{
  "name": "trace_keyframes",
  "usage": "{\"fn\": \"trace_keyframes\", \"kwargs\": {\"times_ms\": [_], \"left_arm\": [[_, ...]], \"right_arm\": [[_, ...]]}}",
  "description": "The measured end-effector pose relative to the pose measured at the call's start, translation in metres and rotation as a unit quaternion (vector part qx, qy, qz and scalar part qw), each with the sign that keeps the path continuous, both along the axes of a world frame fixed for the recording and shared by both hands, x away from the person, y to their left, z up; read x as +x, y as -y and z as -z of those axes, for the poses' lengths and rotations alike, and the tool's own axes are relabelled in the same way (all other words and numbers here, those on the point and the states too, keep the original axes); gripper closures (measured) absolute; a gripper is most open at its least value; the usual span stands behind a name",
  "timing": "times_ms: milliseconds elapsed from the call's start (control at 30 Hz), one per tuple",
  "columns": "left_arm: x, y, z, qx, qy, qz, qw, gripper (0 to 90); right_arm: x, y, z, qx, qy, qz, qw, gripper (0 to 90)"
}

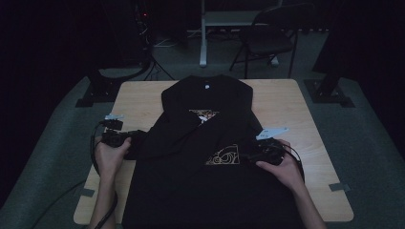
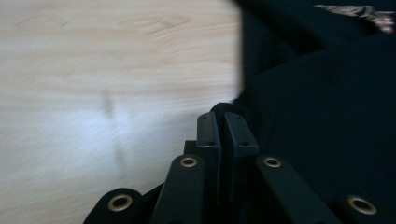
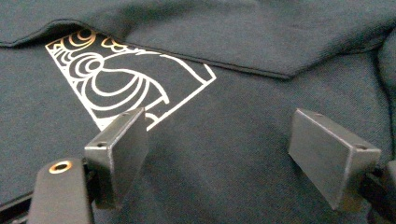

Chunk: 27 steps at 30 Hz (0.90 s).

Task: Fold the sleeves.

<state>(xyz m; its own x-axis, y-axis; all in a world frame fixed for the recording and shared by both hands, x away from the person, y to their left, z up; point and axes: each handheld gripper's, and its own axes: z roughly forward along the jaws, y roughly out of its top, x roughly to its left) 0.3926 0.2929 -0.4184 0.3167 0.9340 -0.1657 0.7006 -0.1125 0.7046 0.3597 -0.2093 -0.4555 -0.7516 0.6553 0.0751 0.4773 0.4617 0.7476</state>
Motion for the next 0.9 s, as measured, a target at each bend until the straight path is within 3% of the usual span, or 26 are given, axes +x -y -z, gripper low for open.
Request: {"fn": "trace_keyframes", "kwargs": {"times_ms": [300, 400, 533, 700, 833, 867, 900], "left_arm": [[0.000, 0.045, -0.020, 0.011, 0.016, 0.047, 0.9987, 86.8], [0.000, 0.057, -0.028, -0.005, 0.022, 0.068, 0.9974, 86.7], [0.002, 0.071, -0.039, -0.005, 0.032, 0.086, 0.9958, 86.7], [-0.001, 0.091, -0.050, -0.020, 0.047, 0.125, 0.9909, 86.7], [-0.007, 0.114, -0.058, -0.030, 0.057, 0.163, 0.9846, 86.7], [-0.007, 0.114, -0.058, -0.030, 0.057, 0.163, 0.9846, 86.6], [-0.009, 0.125, -0.060, -0.031, 0.059, 0.176, 0.9821, 86.6]], "right_arm": [[0.002, 0.003, 0.000, 0.010, -0.006, 0.002, 0.9999, 19.6], [0.003, 0.004, 0.000, 0.011, -0.006, 0.004, 0.9999, 19.6], [0.004, 0.006, 0.000, 0.013, -0.007, 0.010, 0.9998, 19.7], [0.005, 0.008, 0.000, 0.012, -0.004, 0.019, 0.9997, 19.7], [0.006, 0.011, -0.001, 0.015, 0.001, 0.033, 0.9993, 19.7], [0.006, 0.011, -0.001, 0.016, 0.002, 0.036, 0.9992, 19.7], [0.007, 0.012, -0.001, 0.017, 0.003, 0.038, 0.9991, 19.7]]}}
